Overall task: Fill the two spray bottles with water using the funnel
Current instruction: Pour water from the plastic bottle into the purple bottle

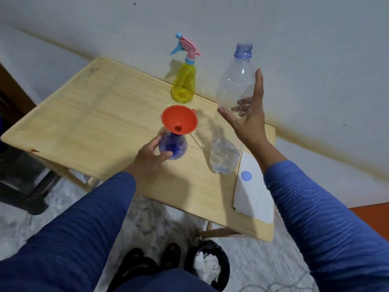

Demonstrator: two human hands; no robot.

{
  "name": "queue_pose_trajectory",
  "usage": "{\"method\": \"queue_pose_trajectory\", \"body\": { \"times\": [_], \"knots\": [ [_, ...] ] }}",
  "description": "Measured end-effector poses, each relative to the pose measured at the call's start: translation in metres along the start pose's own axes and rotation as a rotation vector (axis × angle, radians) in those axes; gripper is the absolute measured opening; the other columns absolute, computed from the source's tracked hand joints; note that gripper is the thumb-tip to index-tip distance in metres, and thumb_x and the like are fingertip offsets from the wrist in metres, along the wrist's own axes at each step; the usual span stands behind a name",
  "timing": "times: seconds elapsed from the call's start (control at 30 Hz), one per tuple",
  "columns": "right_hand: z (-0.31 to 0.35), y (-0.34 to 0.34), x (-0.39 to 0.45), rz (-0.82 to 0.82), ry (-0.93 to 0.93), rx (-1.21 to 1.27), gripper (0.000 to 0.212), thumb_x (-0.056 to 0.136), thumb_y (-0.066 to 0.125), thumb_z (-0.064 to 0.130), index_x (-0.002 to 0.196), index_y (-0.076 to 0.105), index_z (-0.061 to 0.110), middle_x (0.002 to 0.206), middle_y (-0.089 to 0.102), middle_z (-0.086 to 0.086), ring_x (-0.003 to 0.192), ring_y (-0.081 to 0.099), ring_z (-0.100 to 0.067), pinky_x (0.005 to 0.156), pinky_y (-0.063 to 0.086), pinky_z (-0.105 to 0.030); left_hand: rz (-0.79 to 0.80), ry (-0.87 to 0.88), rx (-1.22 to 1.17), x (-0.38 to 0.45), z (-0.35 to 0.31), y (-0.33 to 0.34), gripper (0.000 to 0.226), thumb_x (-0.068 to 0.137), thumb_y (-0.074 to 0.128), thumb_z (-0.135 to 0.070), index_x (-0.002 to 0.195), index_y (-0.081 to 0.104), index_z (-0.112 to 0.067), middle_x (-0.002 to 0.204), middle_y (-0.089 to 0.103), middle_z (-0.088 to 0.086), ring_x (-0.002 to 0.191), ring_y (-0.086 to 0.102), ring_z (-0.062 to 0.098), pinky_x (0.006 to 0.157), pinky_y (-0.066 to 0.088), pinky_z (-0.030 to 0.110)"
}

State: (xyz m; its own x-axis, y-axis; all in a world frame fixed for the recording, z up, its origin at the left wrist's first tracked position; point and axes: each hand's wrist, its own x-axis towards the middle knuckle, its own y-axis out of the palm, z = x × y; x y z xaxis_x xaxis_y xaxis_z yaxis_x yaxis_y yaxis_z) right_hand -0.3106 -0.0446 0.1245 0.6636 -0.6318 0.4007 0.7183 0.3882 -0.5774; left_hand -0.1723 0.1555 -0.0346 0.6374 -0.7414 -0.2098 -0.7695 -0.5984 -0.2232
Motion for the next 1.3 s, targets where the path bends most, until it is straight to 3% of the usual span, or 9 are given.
{"method": "queue_pose_trajectory", "body": {
  "times": [0.07, 0.13, 0.23, 0.3, 0.5, 0.67, 0.83, 1.3],
  "knots": [
    [0.008, -0.004, -0.008, 0.091, -0.009, -0.009, 0.107, 0.072, 0.078, 0.038, 0.145, 0.000, 0.043, 0.131, 0.044, -0.015, 0.091, 0.055, -0.021, 0.077, 0.052, -0.018, -0.005, 0.000, 0.017, -0.001, 0.000, 0.000, 0.080, 0.067, 0.066, -0.040, 0.141, 0.034, -0.035, 0.135, 0.049, -0.012, 0.122, 0.044, 0.006, 0.098, 0.037, 0.026],
    [0.018, -0.009, -0.017, 0.183, 0.007, -0.022, 0.106, 0.072, 0.079, 0.038, 0.140, -0.001, 0.052, 0.132, 0.043, -0.008, 0.090, 0.056, -0.025, 0.077, 0.053, -0.021, 0.001, 0.006, 0.008, 0.000, 0.000, -0.001, 0.086, 0.063, 0.068, -0.046, 0.142, 0.035, -0.031, 0.136, 0.049, -0.009, 0.125, 0.045, 0.008, 0.105, 0.036, 0.029],
    [0.032, -0.013, -0.030, 0.297, 0.043, -0.074, 0.107, 0.069, 0.082, 0.035, 0.142, 0.005, 0.051, 0.126, 0.041, 0.004, 0.085, 0.053, -0.021, 0.078, 0.055, -0.030, 0.009, 0.016, 0.017, 0.001, -0.002, -0.002, 0.078, 0.075, 0.073, -0.031, 0.143, 0.035, -0.024, 0.137, 0.049, -0.003, 0.127, 0.045, 0.013, 0.105, 0.035, 0.027],
    [0.038, -0.014, -0.038, 0.364, 0.080, -0.123, 0.108, 0.068, 0.083, 0.034, 0.144, 0.008, 0.048, 0.122, 0.046, -0.003, 0.081, 0.053, -0.016, 0.078, 0.055, -0.033, 0.006, 0.021, 0.033, 0.002, -0.003, -0.002, 0.072, 0.080, 0.072, -0.023, 0.143, 0.035, -0.021, 0.137, 0.049, -0.002, 0.126, 0.045, 0.013, 0.101, 0.034, 0.023],
    [0.050, -0.025, -0.055, 0.490, 0.176, -0.282, 0.110, 0.066, 0.084, 0.032, 0.143, 0.008, 0.051, 0.135, 0.044, -0.009, 0.084, 0.053, -0.015, 0.083, 0.054, -0.038, 0.024, 0.006, 0.067, 0.004, -0.003, -0.003, 0.072, 0.081, 0.070, -0.030, 0.144, 0.035, -0.024, 0.139, 0.049, -0.002, 0.125, 0.047, 0.016, 0.101, 0.037, 0.027],
    [0.058, -0.029, -0.061, 0.589, 0.259, -0.406, 0.110, 0.067, 0.083, 0.033, 0.139, 0.004, 0.058, 0.113, 0.052, -0.015, 0.089, 0.057, -0.020, 0.084, 0.047, -0.031, 0.011, -0.008, 0.094, 0.003, -0.006, -0.003, 0.071, 0.082, 0.069, -0.030, 0.143, 0.034, -0.024, 0.140, 0.049, 0.000, 0.126, 0.046, 0.019, 0.101, 0.037, 0.030],
    [0.066, -0.029, -0.063, 0.650, 0.298, -0.476, 0.110, 0.068, 0.083, 0.030, 0.141, 0.004, 0.057, 0.103, 0.051, -0.011, 0.090, 0.057, -0.020, 0.084, 0.043, -0.030, 0.028, -0.027, 0.127, 0.006, -0.003, -0.006, 0.072, 0.079, 0.069, -0.037, 0.142, 0.035, -0.029, 0.137, 0.052, -0.001, 0.124, 0.049, 0.020, 0.104, 0.040, 0.039],
    [0.073, -0.039, -0.058, 0.730, 0.354, -0.567, 0.111, 0.067, 0.084, 0.029, 0.139, 0.006, 0.058, 0.125, 0.052, -0.014, 0.096, 0.057, -0.023, 0.084, 0.043, -0.032, 0.032, -0.037, 0.133, 0.002, -0.009, -0.006, 0.071, 0.082, 0.067, -0.036, 0.143, 0.032, -0.032, 0.140, 0.049, -0.001, 0.127, 0.046, 0.022, 0.105, 0.037, 0.036]
  ]
}}
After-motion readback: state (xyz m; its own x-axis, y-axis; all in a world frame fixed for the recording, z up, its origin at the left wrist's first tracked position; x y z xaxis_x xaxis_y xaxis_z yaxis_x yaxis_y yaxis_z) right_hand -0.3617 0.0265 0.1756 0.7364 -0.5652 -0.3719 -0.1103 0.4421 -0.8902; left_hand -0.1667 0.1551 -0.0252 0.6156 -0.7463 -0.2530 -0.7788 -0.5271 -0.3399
